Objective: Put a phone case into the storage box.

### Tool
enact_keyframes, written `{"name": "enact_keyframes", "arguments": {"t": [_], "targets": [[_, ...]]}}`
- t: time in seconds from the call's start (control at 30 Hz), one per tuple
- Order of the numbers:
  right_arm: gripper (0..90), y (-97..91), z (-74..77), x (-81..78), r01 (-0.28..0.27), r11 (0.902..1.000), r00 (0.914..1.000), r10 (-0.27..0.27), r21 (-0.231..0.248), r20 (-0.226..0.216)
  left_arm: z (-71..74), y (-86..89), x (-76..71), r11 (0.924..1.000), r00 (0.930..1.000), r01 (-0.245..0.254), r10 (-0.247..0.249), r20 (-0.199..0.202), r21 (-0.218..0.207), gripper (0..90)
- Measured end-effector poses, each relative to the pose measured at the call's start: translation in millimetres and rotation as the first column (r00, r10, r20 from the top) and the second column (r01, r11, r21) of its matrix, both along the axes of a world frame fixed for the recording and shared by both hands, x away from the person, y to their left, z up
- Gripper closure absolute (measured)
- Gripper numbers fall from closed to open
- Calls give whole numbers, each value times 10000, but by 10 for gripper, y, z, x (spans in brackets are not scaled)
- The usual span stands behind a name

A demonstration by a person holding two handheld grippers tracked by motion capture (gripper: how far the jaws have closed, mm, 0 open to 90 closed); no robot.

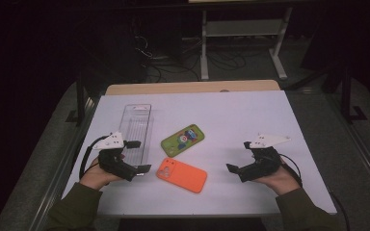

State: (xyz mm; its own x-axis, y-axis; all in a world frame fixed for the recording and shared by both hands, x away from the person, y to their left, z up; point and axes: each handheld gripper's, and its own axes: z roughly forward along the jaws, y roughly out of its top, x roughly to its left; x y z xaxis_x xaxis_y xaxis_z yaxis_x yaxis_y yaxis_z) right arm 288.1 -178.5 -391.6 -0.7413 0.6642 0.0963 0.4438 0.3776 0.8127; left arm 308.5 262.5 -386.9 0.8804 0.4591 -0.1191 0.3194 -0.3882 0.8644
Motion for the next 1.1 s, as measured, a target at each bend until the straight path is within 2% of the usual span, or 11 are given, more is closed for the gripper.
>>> {"name": "enact_keyframes", "arguments": {"t": [0.13,0.43,0.57,0.6,0.93,0.97,1.1], "targets": [[0,106,24,75,-214,9995,9995,208,-211,-252,-4,-4,5,10000,10000,2,-2,-13,-48,14],[0,294,74,187,-562,9976,9978,547,-412,-368,2,0,10,10000,10000,21,-21,-24,-97,14],[0,403,70,239,-820,9949,9956,790,-595,-507,-6,-3,20,10000,10000,21,-21,-49,27,14],[0,469,72,259,-972,9929,9935,927,-689,-667,-5,-8,24,10000,9999,-33,32,-105,-34,14],[0,706,65,320,-1509,9837,9850,1412,-975,-995,7,-7,17,10000,10000,-57,57,13,-57,15],[0,761,59,335,-1697,9794,9822,1589,-1097,-1002,9,-5,17,10000,10000,-66,66,33,-63,15],[0,880,61,355,-1894,9737,9764,1731,-1263,-1293,5,-6,16,10000,10000,-65,65,13,-46,15]]}}
